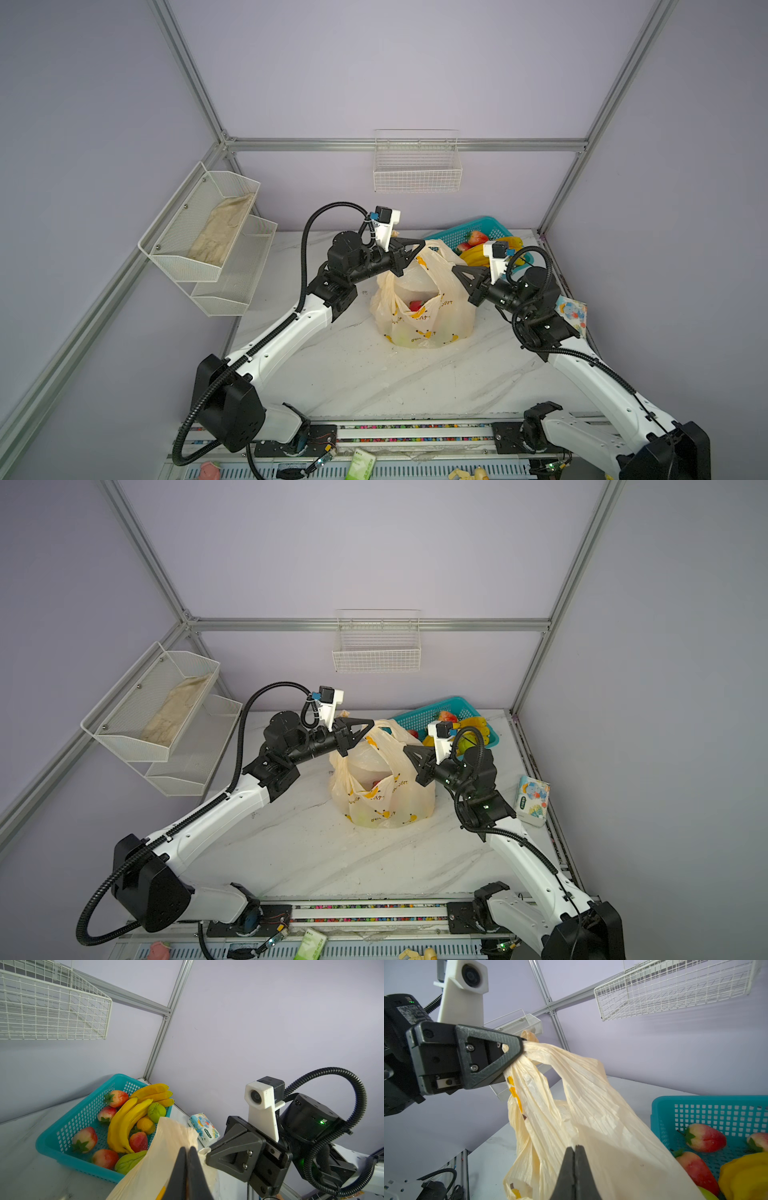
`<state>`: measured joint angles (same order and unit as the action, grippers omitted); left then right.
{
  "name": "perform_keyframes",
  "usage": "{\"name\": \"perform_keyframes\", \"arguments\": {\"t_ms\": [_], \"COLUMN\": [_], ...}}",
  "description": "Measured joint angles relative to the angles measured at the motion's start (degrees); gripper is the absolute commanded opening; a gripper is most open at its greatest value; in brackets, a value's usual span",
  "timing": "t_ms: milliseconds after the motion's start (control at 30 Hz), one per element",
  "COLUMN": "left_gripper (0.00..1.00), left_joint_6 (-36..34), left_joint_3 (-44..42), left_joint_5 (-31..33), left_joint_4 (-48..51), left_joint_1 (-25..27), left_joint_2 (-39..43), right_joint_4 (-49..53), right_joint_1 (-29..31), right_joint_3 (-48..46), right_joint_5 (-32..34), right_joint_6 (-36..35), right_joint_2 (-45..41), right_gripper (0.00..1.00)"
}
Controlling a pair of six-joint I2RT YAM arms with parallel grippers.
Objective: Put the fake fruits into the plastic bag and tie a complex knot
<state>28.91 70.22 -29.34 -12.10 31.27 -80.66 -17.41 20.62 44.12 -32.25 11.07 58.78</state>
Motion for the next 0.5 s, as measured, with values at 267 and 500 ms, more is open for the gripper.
{"name": "perform_keyframes", "arguments": {"t_ms": [267, 500], "left_gripper": [0.0, 0.0], "left_joint_6": [-0.02, 0.48], "left_joint_3": [0.0, 0.15], "left_joint_5": [1.9, 3.04], "left_joint_4": [4.42, 7.08], "left_joint_1": [1.42, 2.25], "left_joint_2": [1.03, 1.55], "right_joint_4": [2.4, 0.61], "right_joint_1": [11.32, 24.28], "right_joint_3": [0.02, 0.2], "right_joint_5": [18.95, 36.72], "right_joint_6": [-9.49, -20.06], "right_joint_2": [-4.96, -2.95], "right_gripper": [0.97, 0.97]}}
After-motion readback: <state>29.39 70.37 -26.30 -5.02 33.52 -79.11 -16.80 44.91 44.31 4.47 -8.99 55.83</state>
